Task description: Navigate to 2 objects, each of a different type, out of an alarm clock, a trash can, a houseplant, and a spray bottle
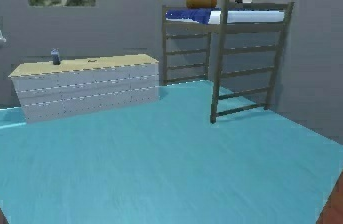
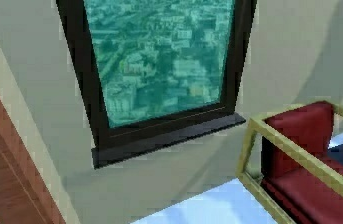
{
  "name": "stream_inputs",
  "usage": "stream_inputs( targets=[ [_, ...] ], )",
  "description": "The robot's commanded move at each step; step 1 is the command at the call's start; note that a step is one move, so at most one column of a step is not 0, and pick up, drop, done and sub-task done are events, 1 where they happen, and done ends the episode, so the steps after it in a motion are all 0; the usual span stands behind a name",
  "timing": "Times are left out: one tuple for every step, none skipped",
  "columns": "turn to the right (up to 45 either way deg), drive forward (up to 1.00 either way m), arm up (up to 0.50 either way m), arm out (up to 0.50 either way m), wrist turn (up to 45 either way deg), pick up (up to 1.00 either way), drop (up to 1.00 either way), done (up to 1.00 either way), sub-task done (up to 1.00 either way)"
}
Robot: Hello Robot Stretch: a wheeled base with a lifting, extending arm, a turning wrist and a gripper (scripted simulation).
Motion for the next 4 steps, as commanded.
stream_inputs(
  targets=[
    [0.0,0.30,0.00,0.00,0.0,0.00,0.00,0.00,0.00],
    [-18.0,0.00,0.00,0.00,0.0,0.00,0.00,0.00,0.00],
    [0.0,0.30,0.00,0.00,0.0,0.00,0.00,0.00,0.00],
    [45.0,0.00,0.00,0.00,0.0,0.00,0.00,0.00,0.00]
  ],
)
